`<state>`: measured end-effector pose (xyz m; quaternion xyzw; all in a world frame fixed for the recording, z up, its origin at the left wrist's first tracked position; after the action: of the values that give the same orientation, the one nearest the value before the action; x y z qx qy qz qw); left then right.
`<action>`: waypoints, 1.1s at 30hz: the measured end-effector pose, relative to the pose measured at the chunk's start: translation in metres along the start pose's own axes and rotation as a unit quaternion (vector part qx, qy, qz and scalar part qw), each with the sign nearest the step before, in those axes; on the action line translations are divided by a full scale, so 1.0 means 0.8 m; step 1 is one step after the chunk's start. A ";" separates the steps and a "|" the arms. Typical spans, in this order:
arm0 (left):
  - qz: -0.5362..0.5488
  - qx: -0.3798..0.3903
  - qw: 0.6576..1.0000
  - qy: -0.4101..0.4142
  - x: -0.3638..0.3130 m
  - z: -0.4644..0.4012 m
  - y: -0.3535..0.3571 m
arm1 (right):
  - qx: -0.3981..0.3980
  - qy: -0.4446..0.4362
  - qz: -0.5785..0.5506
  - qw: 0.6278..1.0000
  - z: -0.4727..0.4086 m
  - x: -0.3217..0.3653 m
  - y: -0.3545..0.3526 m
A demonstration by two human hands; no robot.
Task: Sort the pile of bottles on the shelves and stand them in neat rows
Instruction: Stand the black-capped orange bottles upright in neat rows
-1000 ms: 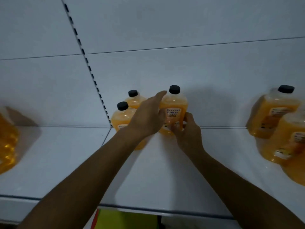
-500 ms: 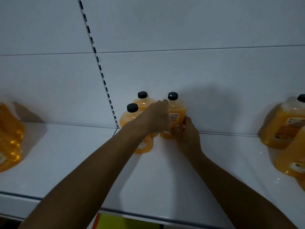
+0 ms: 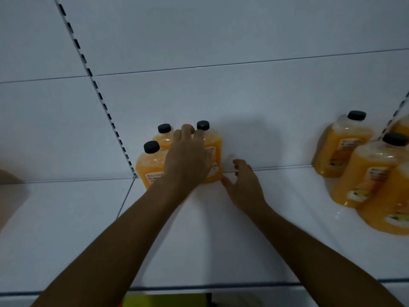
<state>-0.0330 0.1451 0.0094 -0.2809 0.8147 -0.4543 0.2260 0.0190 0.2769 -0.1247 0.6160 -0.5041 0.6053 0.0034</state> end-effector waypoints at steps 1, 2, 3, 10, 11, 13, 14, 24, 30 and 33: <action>0.017 -0.038 0.999 0.025 -0.010 0.004 -0.007 | -0.004 0.001 0.006 1.000 0.004 -0.005 -0.006; 0.042 -0.062 0.996 0.053 -0.022 0.007 -0.010 | -0.011 0.004 0.011 1.000 0.008 -0.010 -0.014; 0.066 -0.056 0.993 0.076 -0.035 0.009 -0.005 | -0.020 0.009 0.017 1.000 0.012 -0.017 -0.024; 0.234 0.088 0.958 0.138 -0.144 0.013 0.077 | -0.108 0.085 0.038 0.990 0.062 -0.069 -0.124; 0.255 0.099 0.950 0.151 -0.163 0.015 0.086 | -0.125 0.089 0.028 0.988 0.074 -0.075 -0.141; 0.298 0.118 0.931 0.175 -0.202 0.018 0.101 | -0.167 0.086 0.009 0.982 0.100 -0.083 -0.178; 0.319 0.127 0.921 0.185 -0.222 0.021 0.106 | -0.190 0.085 0.007 0.978 0.113 -0.088 -0.197; 0.477 0.166 0.838 0.207 -0.366 0.058 0.115 | -0.396 0.151 0.076 0.903 0.208 -0.170 -0.358; 0.495 0.116 0.854 0.112 -0.378 0.049 0.124 | -0.197 0.157 -0.007 0.968 0.173 -0.222 -0.351; 0.503 0.103 0.852 0.099 -0.381 0.057 0.118 | -0.150 0.120 -0.020 0.981 0.162 -0.227 -0.345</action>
<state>0.1972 0.3599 -0.0599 0.2390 0.8114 -0.3850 0.3691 0.3318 0.4448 -0.1279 0.5415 -0.5729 0.5918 0.1684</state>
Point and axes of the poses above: each hand's wrist, its own z-axis away from the middle knuckle, its own y-axis out of the palm, x = y × z, the point moved 9 cm from there along -z, towards the middle knuckle
